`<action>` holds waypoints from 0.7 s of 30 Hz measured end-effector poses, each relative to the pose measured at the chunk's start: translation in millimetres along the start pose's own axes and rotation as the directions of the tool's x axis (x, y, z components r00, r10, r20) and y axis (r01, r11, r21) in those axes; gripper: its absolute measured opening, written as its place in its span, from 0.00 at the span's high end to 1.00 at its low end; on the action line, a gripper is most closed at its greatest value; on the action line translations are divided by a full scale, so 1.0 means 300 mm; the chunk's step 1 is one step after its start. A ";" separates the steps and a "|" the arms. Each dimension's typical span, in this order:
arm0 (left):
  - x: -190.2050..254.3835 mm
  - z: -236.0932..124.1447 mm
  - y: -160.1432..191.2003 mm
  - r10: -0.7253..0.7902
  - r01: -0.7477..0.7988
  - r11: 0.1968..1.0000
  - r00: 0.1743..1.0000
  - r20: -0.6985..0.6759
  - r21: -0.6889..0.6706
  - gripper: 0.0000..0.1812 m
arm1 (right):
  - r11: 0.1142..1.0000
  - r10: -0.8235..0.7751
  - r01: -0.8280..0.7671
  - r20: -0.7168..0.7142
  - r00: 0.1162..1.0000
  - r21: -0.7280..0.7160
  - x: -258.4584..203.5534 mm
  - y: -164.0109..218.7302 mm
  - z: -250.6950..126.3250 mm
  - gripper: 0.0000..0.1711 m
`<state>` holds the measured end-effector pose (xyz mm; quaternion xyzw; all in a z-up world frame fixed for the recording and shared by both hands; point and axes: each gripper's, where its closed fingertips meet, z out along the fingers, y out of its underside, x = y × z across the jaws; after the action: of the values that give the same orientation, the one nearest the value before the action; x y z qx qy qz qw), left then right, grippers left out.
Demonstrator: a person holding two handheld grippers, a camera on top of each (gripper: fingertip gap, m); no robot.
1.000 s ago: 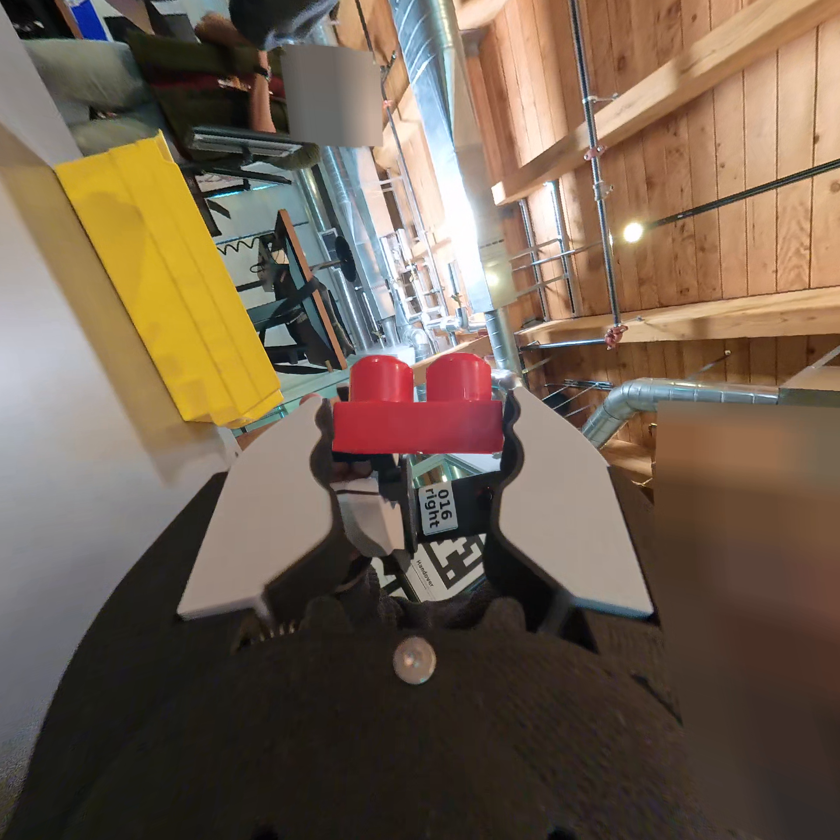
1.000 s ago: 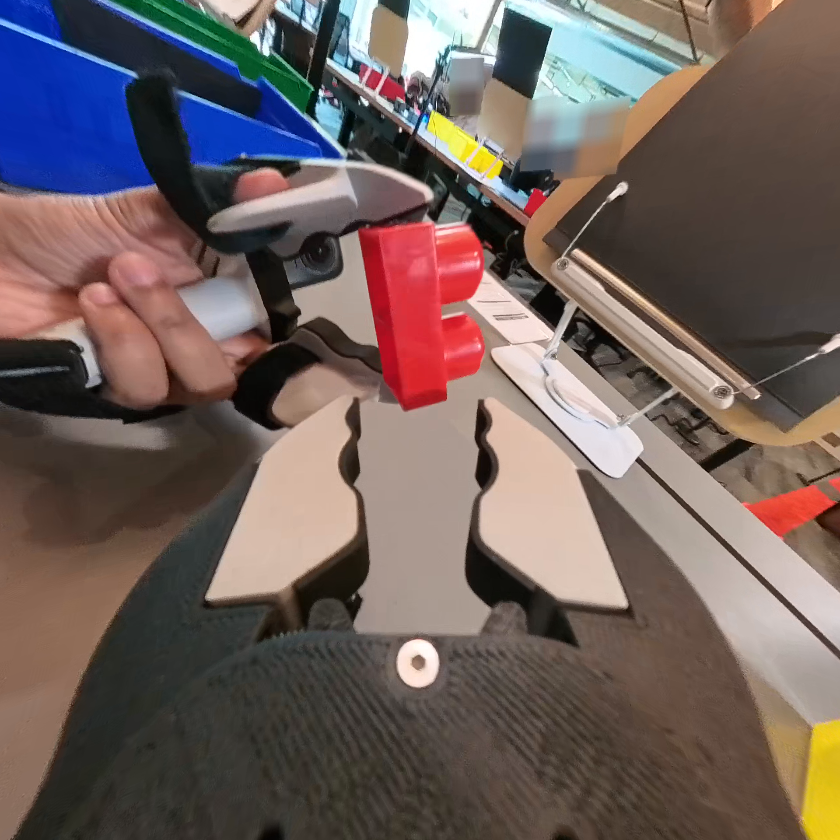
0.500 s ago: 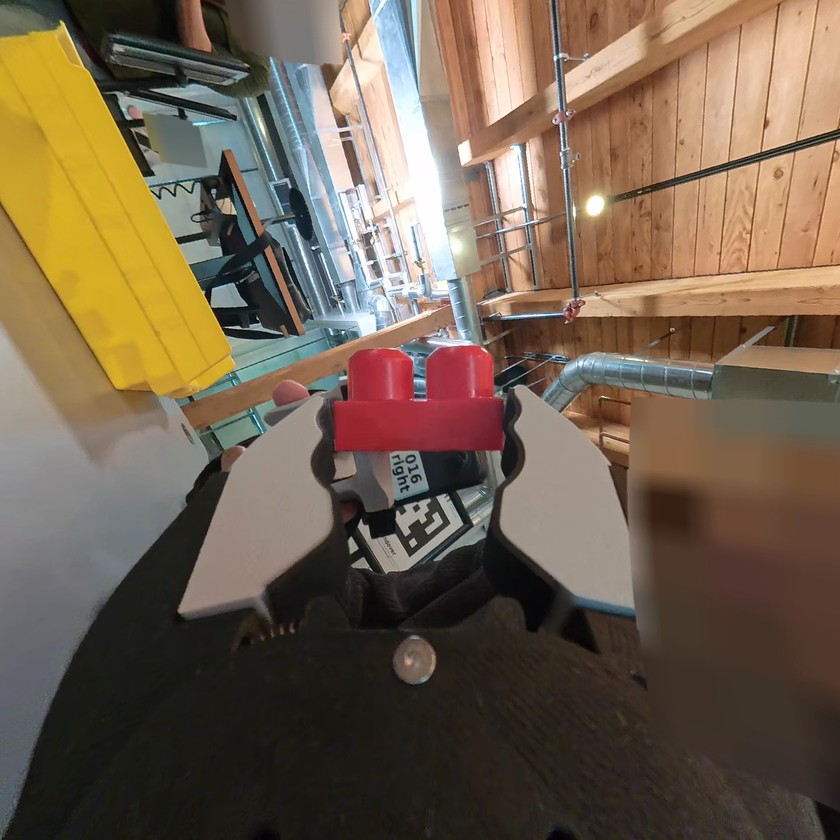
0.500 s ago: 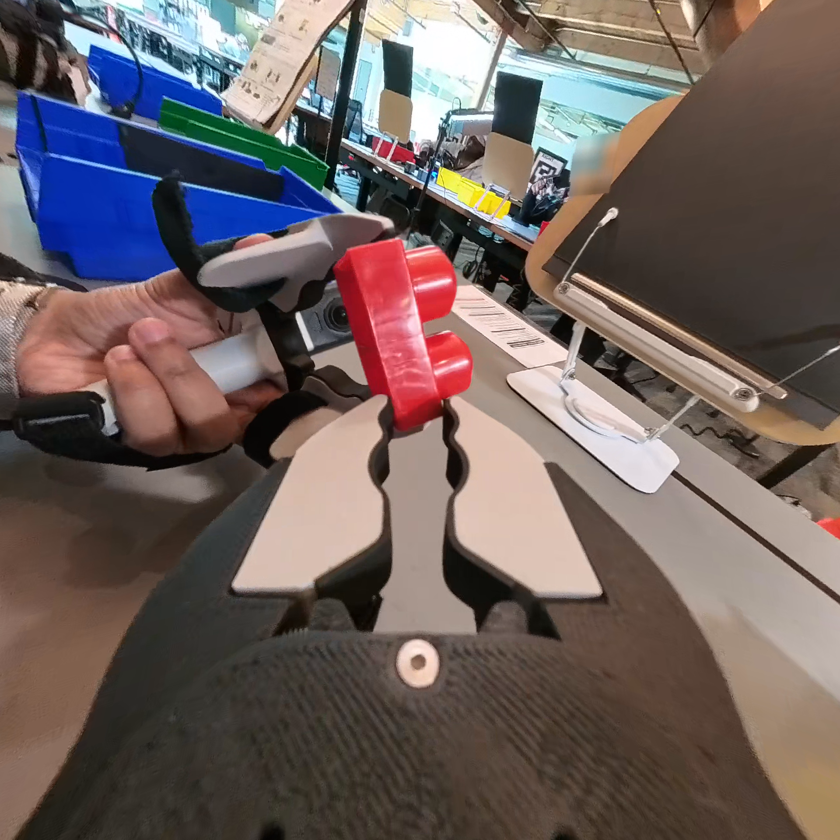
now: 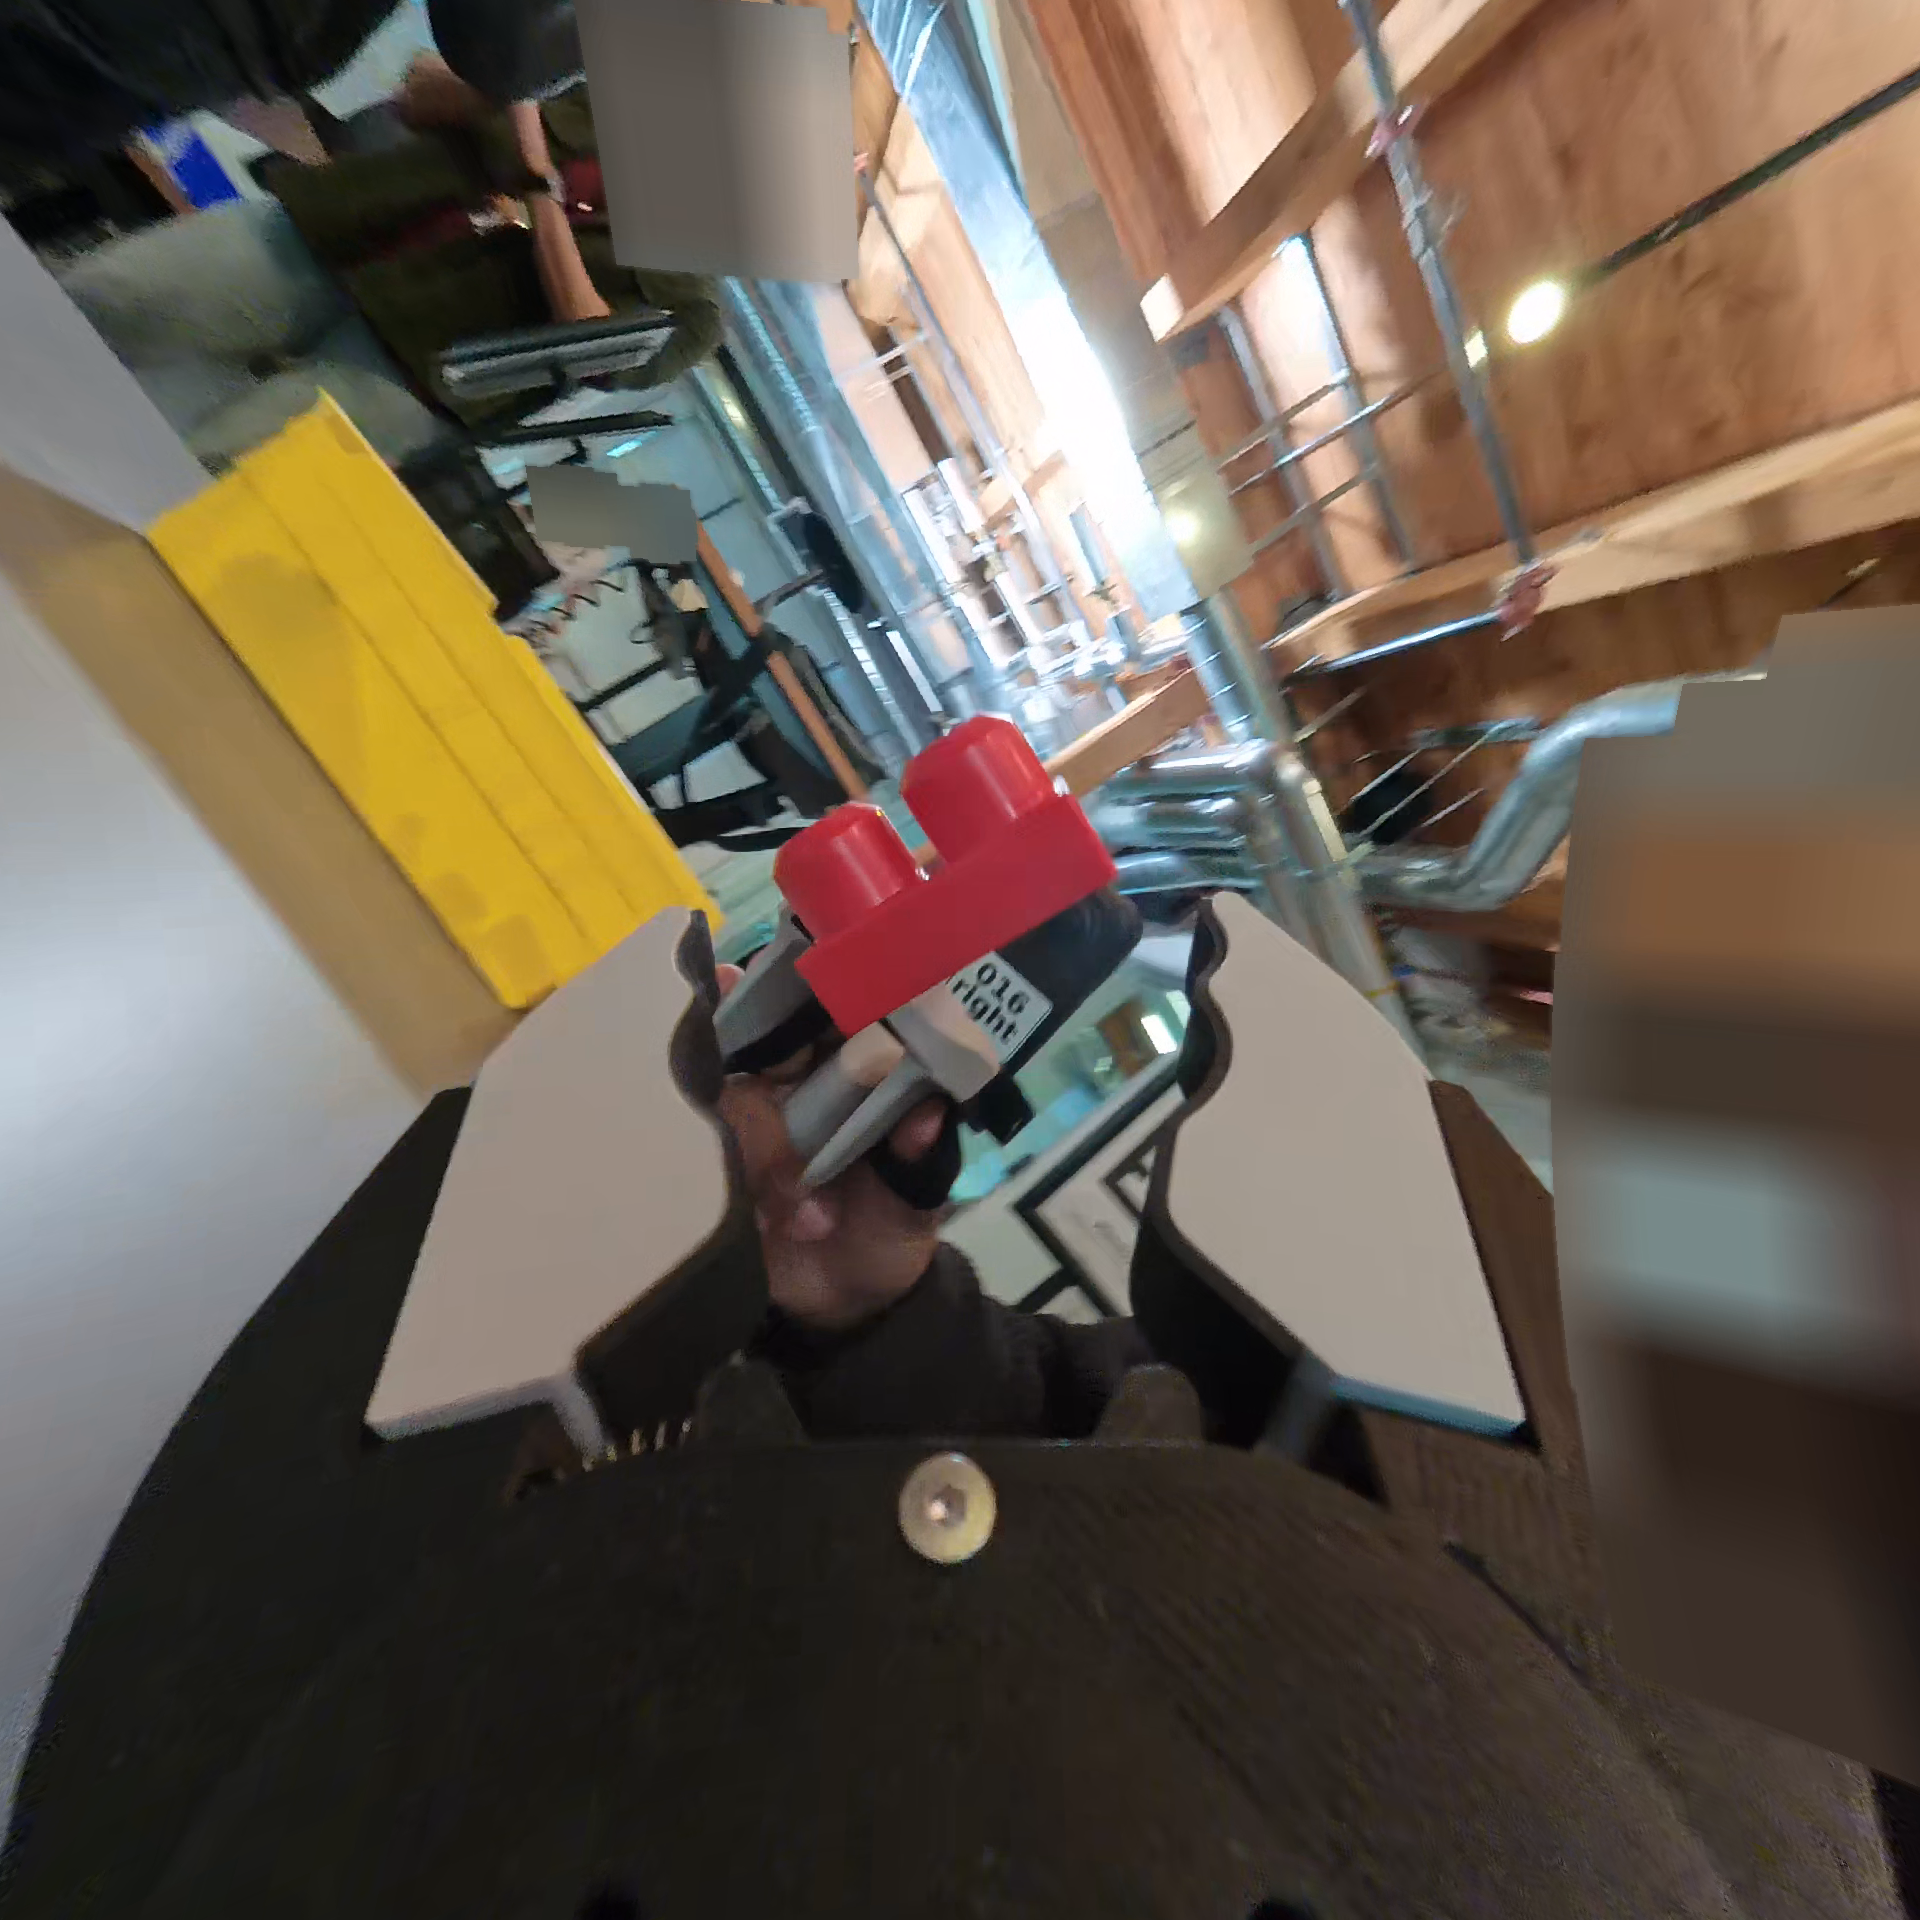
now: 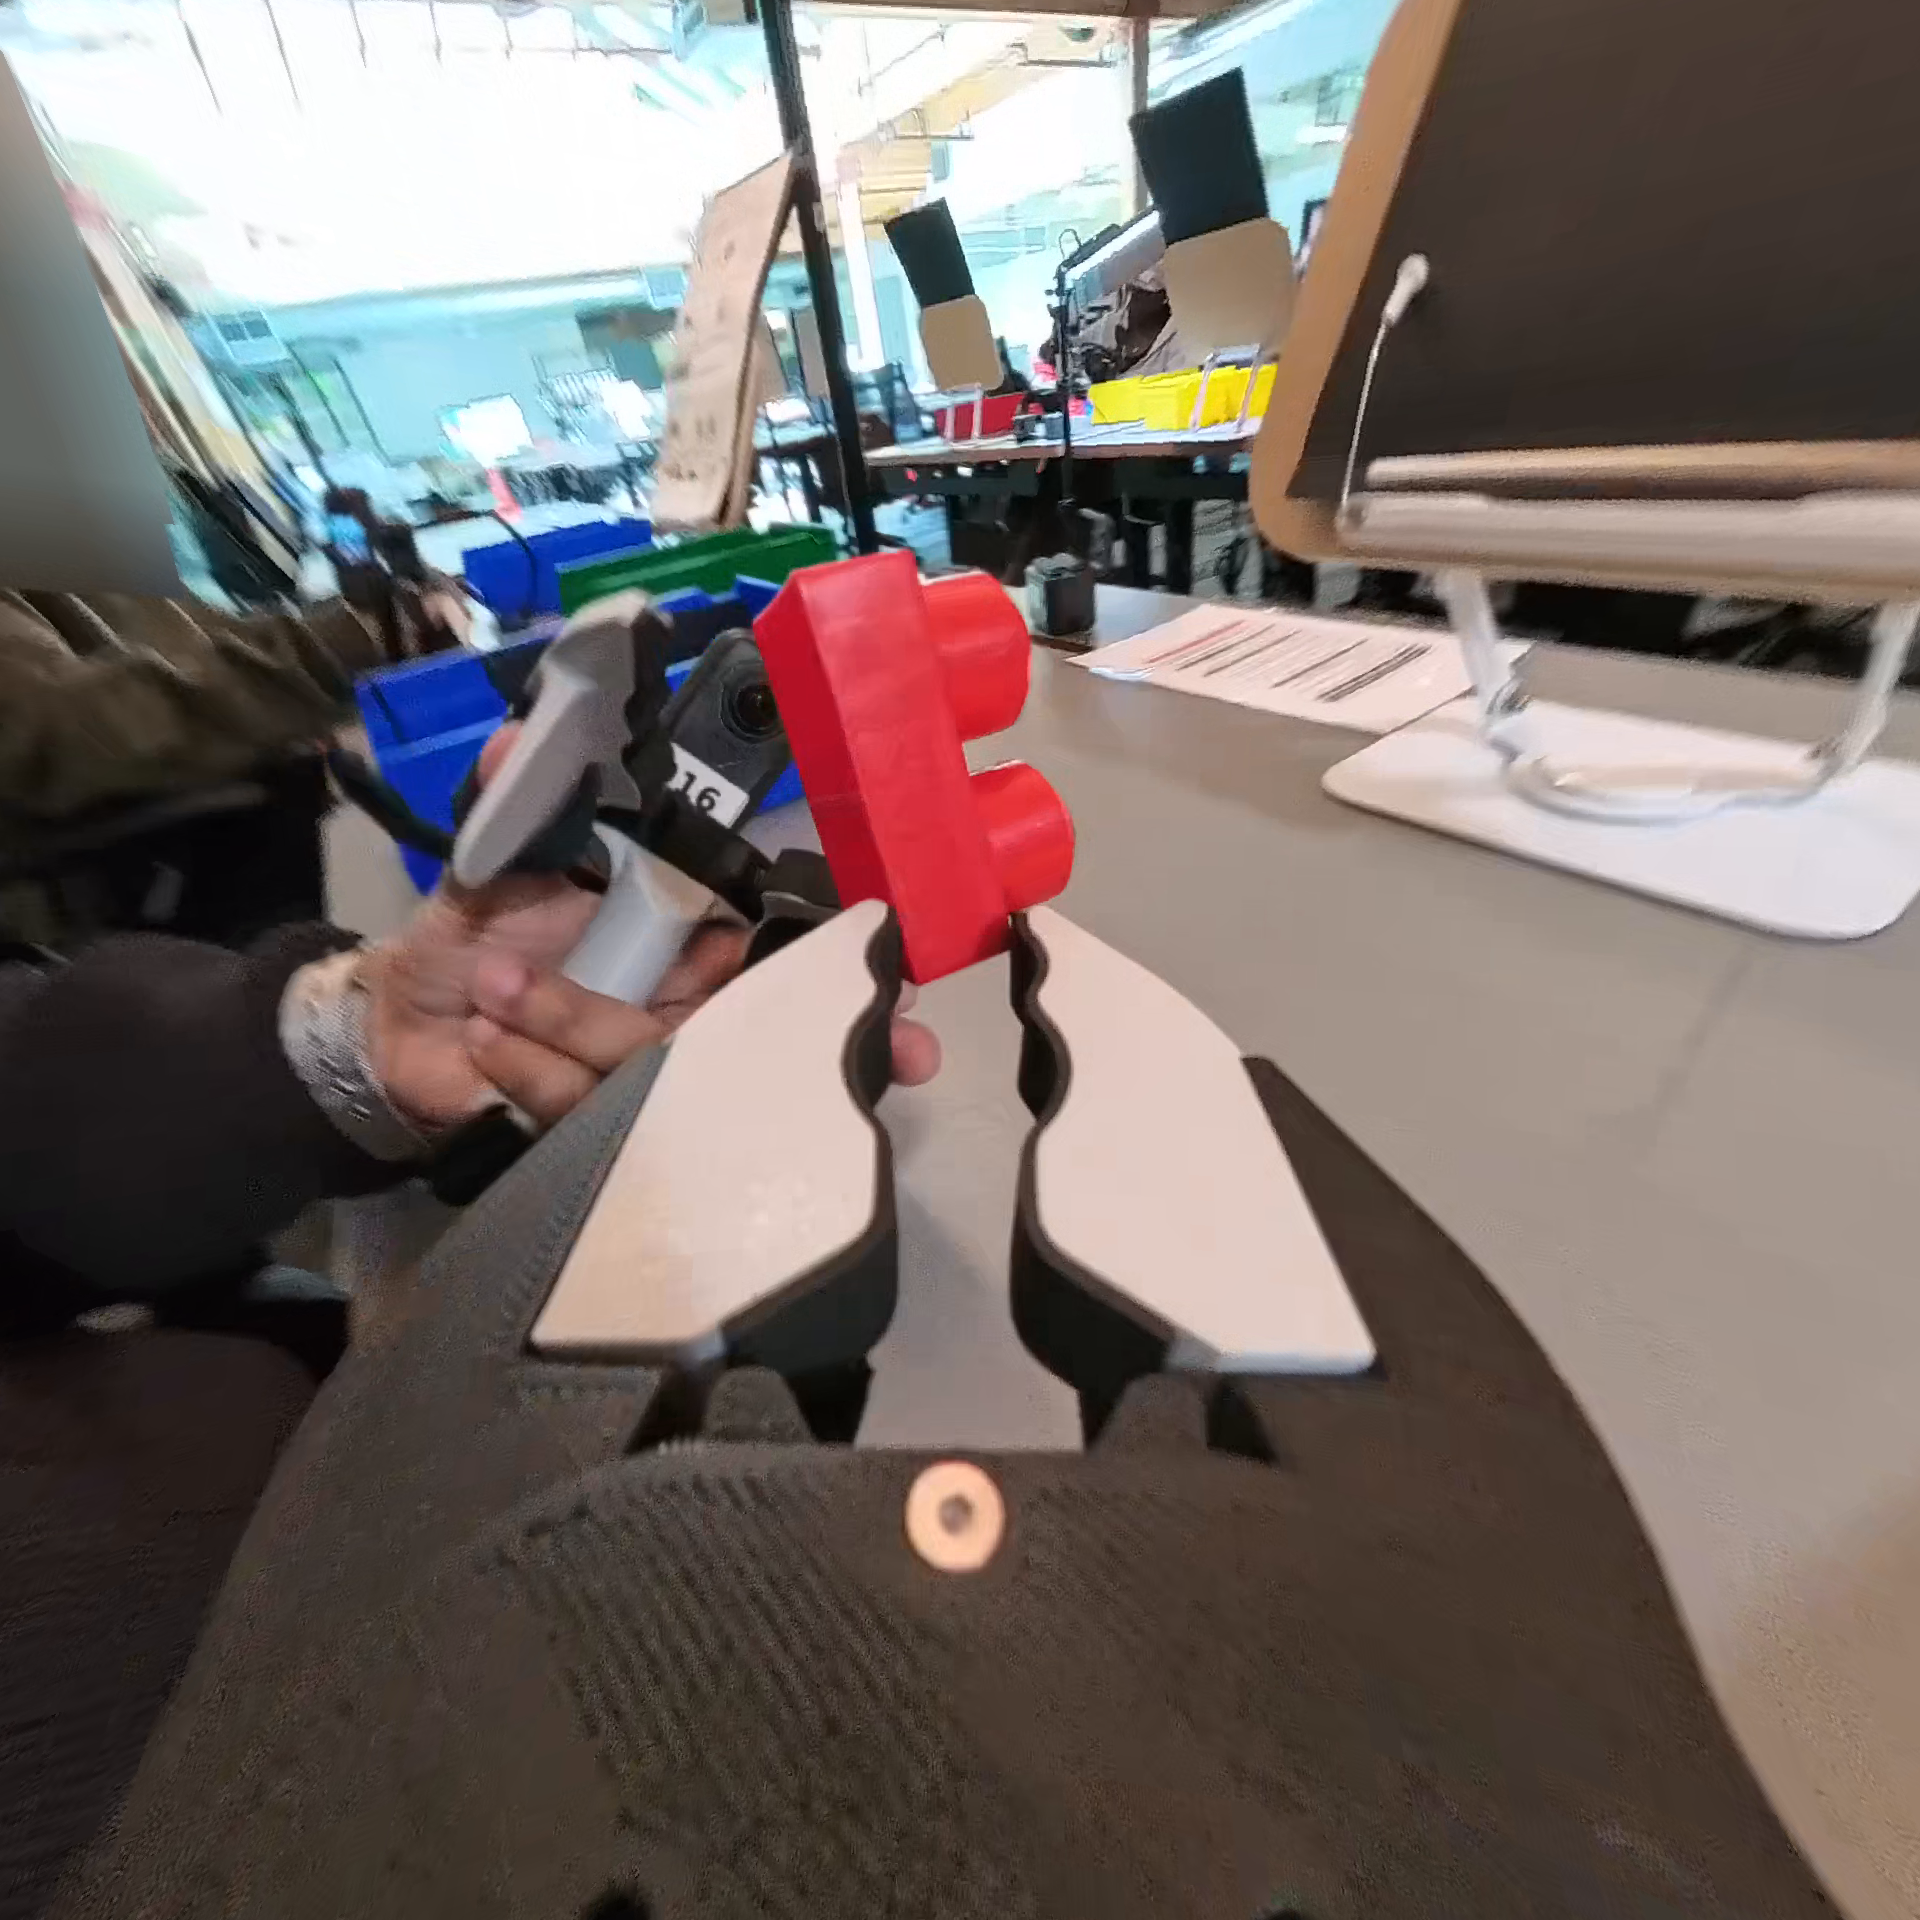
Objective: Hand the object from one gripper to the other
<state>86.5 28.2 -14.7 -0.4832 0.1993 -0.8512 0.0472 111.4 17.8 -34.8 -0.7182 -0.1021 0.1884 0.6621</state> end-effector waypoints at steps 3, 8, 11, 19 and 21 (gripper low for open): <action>-0.024 -0.002 -0.004 0.178 -0.176 0.984 0.978 0.113 -0.033 0.49 | 0.975 0.222 -0.224 0.060 0.973 0.011 0.032 0.000 -0.013 0.88; -0.077 -0.017 0.000 0.596 -0.549 0.803 0.750 0.287 -0.234 0.43 | 0.875 0.484 -0.482 0.146 0.863 -0.049 0.049 0.030 -0.013 0.88; -0.101 -0.024 0.011 0.814 -0.717 0.581 0.500 0.296 -0.386 0.29 | 0.801 0.598 -0.577 0.182 0.781 -0.157 0.029 0.075 -0.002 0.88; -0.185 -0.055 0.092 0.995 -0.758 -0.062 -0.101 0.023 -0.649 0.29 | 0.591 0.803 -0.692 0.220 0.554 -0.414 -0.057 0.170 0.007 0.88; -0.193 -0.053 0.116 0.990 -0.749 -0.122 -0.137 -0.028 -0.651 0.32 | 0.568 0.820 -0.698 0.222 0.528 -0.436 -0.066 0.175 0.005 0.88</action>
<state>99.8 16.9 -81.9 -0.3811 0.6557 -0.3180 0.5689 87.3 5.8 -84.2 -0.7233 0.0649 0.5859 0.3597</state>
